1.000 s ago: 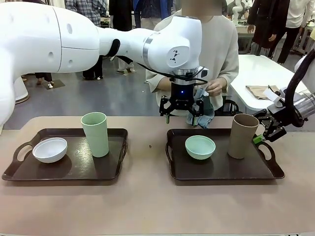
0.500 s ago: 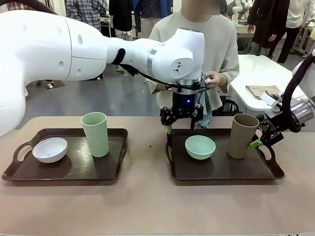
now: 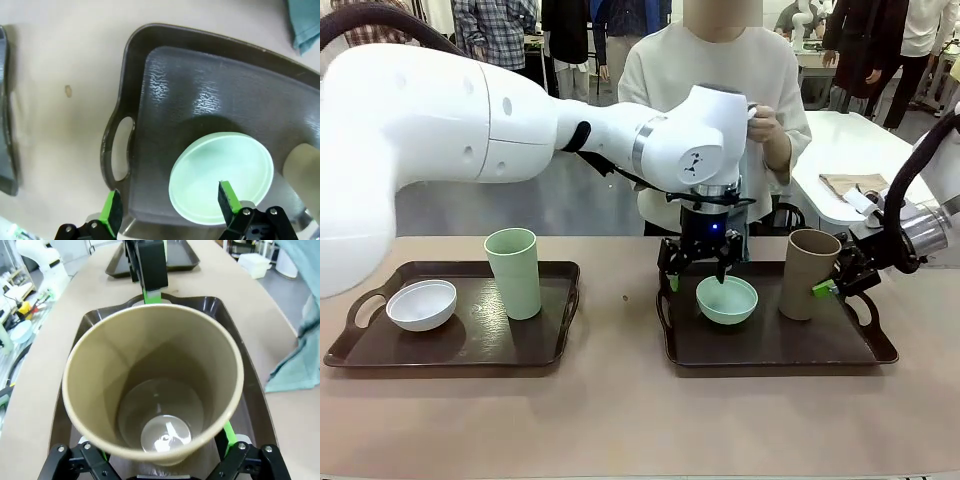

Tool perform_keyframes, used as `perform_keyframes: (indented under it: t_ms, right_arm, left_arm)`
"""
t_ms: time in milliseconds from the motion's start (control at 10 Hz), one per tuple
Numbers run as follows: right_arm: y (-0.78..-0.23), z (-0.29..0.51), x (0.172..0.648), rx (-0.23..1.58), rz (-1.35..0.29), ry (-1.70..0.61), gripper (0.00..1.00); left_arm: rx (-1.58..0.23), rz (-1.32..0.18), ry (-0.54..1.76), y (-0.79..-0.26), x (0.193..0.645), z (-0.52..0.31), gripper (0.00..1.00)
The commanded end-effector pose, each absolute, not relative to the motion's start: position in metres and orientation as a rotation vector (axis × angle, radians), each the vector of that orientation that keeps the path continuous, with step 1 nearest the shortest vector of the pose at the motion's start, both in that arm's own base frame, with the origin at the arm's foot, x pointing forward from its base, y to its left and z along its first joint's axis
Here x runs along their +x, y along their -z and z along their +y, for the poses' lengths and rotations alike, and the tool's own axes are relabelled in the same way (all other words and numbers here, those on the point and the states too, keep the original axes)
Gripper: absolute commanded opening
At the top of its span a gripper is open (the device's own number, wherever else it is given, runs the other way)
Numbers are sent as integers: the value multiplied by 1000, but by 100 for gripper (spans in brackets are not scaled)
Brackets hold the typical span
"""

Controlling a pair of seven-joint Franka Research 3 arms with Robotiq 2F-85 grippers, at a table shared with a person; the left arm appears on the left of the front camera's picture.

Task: Set up a tray with a mat and arrange the tableware.
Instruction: Pick up the Picnic Bowl and Reusable plastic cup from the Handle tray in front of the human's position and hold them in the air.

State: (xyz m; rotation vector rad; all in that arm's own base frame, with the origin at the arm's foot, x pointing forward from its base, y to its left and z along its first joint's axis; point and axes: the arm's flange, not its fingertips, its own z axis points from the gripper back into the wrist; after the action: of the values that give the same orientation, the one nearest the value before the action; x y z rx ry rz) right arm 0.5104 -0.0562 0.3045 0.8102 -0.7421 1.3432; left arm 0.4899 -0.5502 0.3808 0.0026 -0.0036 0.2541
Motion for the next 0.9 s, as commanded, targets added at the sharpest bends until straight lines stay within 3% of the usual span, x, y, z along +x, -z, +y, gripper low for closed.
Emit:
perform_keyframes:
  t_ms: [0, 500, 600, 700, 800]
  right_arm:
    - [-294, -40, 512, 819, -761, -1348, 100]
    - [-286, -29, 520, 840, -777, -1377, 100]
    - [-285, -30, 520, 842, -776, -1390, 40]
    - [-285, -30, 520, 844, -778, -1396, 40]
    - [-285, -29, 520, 845, -783, -1398, 0]
  left_arm:
    - [-9, 16, -255, -376, 494, -562, 100]
    - [-55, 28, -51, -365, 505, -556, 100]
    - [-49, 17, -21, -360, 510, -552, 100]
    - [-52, 16, 23, -356, 512, -549, 66]
    - [-52, 22, 42, -353, 512, -548, 43]
